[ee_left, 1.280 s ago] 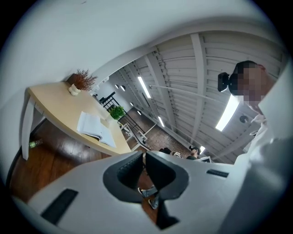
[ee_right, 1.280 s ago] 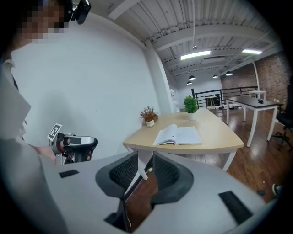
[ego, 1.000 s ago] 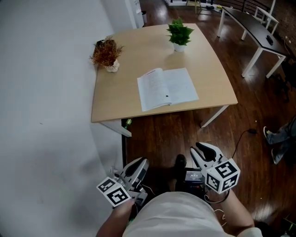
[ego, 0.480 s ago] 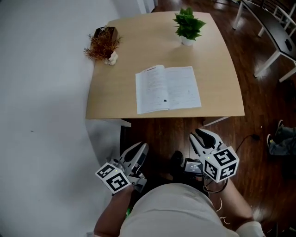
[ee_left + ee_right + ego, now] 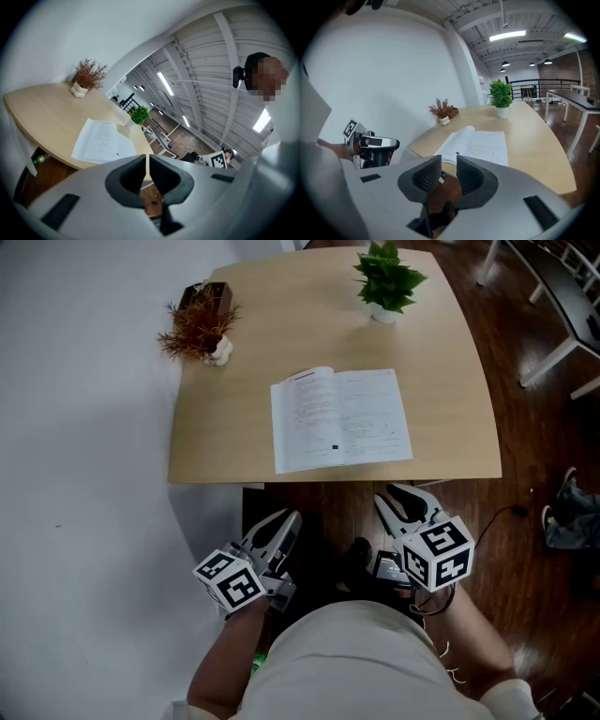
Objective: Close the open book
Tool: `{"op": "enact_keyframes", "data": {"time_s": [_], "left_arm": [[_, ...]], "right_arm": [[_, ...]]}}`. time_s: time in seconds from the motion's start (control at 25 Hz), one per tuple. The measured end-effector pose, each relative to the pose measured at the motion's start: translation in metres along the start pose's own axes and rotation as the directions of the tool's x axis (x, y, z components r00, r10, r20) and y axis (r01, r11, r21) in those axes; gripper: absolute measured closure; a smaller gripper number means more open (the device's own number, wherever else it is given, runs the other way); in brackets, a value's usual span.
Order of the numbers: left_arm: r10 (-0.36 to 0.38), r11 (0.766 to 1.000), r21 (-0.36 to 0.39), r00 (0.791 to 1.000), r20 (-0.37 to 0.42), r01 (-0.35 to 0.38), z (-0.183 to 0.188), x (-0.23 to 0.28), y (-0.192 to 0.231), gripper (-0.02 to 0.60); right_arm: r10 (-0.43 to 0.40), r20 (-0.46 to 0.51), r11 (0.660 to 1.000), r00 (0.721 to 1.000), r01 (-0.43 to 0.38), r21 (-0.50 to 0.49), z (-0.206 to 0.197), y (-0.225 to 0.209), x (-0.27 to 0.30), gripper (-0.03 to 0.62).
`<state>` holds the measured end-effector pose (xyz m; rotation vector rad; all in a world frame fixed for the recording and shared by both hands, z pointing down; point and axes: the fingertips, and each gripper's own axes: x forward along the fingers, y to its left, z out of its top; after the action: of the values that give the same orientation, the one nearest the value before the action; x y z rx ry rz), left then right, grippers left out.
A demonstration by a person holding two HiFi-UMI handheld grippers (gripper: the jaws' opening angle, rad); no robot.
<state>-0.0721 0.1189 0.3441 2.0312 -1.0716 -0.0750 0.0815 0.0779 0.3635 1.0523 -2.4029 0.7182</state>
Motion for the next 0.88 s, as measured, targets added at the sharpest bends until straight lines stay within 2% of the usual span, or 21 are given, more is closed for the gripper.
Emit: {"op": "enact_keyframes", "data": {"time_s": [0.24, 0.44, 0.48, 0.56, 0.76, 0.88], "left_arm": [[-0.047, 0.999, 0.009, 0.996, -0.069, 0.048, 0.019, 0.023, 0.036, 0.583], [-0.077, 0.997, -0.012, 0.989, -0.128, 0.076, 0.034, 0.037, 0.069, 0.583], [-0.081, 0.997, -0.016, 0.987, -0.135, 0.079, 0.038, 0.039, 0.075, 0.547], [-0.083, 0.996, -0.023, 0.985, -0.149, 0.080, 0.043, 0.043, 0.086, 0.531], [-0.089, 0.996, -0.037, 0.979, -0.185, 0.083, 0.045, 0.053, 0.109, 0.514], [-0.088, 0.996, -0.040, 0.974, -0.209, 0.081, 0.042, 0.058, 0.117, 0.514]], "right_arm": [[-0.055, -0.040, 0.998, 0.998, 0.055, 0.005, 0.013, -0.001, 0.040, 0.513], [-0.101, -0.085, 0.995, 0.991, 0.101, 0.002, 0.019, 0.002, 0.079, 0.513], [-0.109, -0.096, 0.994, 0.989, 0.110, 0.001, 0.020, 0.003, 0.088, 0.510], [-0.125, -0.121, 0.992, 0.985, 0.124, -0.019, 0.020, 0.007, 0.105, 0.460], [-0.182, -0.168, 0.975, 0.969, 0.156, -0.156, 0.019, 0.012, 0.149, 0.355], [-0.206, -0.219, 0.946, 0.954, 0.137, -0.292, 0.009, 0.017, 0.179, 0.316]]}}
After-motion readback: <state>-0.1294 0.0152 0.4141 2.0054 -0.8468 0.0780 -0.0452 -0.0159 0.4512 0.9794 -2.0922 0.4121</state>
